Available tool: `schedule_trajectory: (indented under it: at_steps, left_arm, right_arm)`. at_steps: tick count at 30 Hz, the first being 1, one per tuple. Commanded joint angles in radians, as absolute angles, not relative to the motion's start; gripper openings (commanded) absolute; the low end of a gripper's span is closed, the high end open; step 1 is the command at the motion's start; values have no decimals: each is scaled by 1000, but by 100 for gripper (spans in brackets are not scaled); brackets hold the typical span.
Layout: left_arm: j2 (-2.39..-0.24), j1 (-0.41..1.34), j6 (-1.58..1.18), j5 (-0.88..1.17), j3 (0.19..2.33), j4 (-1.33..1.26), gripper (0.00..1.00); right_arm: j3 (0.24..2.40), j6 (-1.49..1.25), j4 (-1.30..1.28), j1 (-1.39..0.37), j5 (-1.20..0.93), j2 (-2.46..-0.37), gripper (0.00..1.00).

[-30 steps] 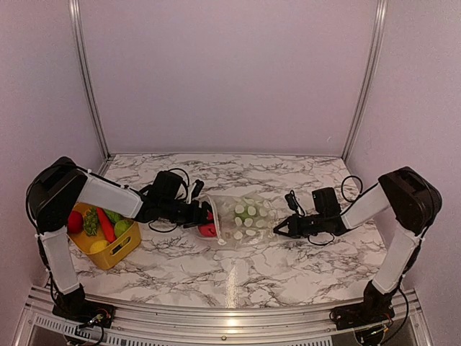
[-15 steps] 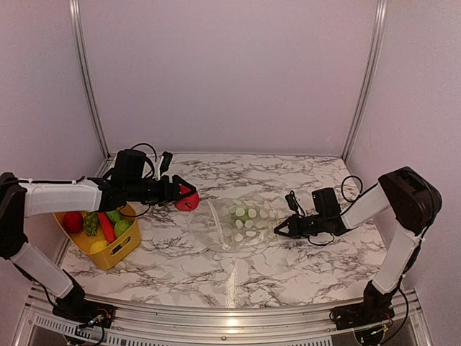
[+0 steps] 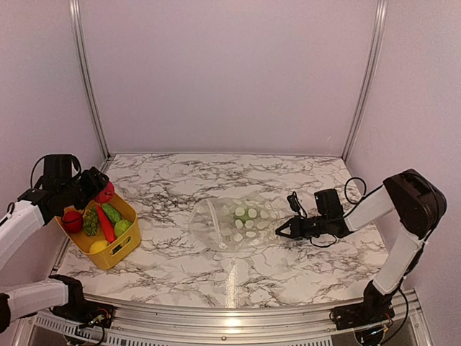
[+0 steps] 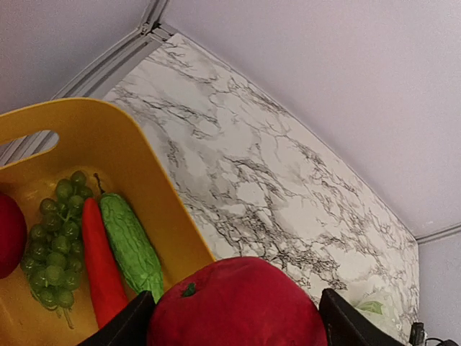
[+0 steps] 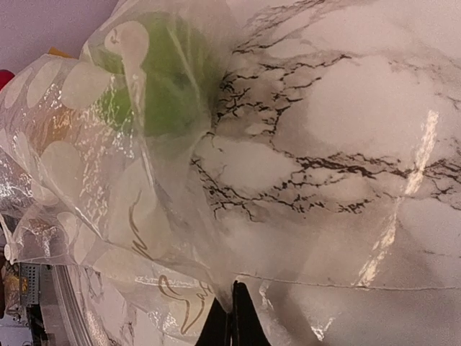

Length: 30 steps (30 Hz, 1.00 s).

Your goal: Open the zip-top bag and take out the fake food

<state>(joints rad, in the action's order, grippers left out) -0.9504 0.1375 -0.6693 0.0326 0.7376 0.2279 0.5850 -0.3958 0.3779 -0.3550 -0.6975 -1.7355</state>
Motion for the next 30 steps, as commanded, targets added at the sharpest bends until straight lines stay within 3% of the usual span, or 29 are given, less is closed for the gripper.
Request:
schedule_trajectory:
  at_steps: [1, 8, 9, 13, 16, 18, 30]
  left_arm:
    - [-933, -23, -692, -53, 667, 392, 76]
    - [-1043, -174, -693, -29, 625, 279, 76]
    - [-1057, -180, -692, -33, 627, 264, 76]
    - [-1107, -201, -670, -48, 641, 254, 85]
    - [-1121, -219, -659, -29, 642, 243, 94]
    - [-1117, -223, -653, -19, 642, 240, 99]
    - [-933, -166, -577, 229, 644, 159, 99]
  right_arm:
    - [601, -388, 371, -351, -702, -1735, 0]
    - [606, -379, 358, -351, -701, -1741, 0]
    - [606, -376, 352, -351, -698, -1736, 4]
    - [609, -356, 308, -348, -666, -1699, 39]
    - [621, -341, 272, -336, -654, -1680, 51]
    - [637, -334, 251, -322, -653, -1675, 54]
    - [798, -319, 191, -284, -659, -1689, 60]
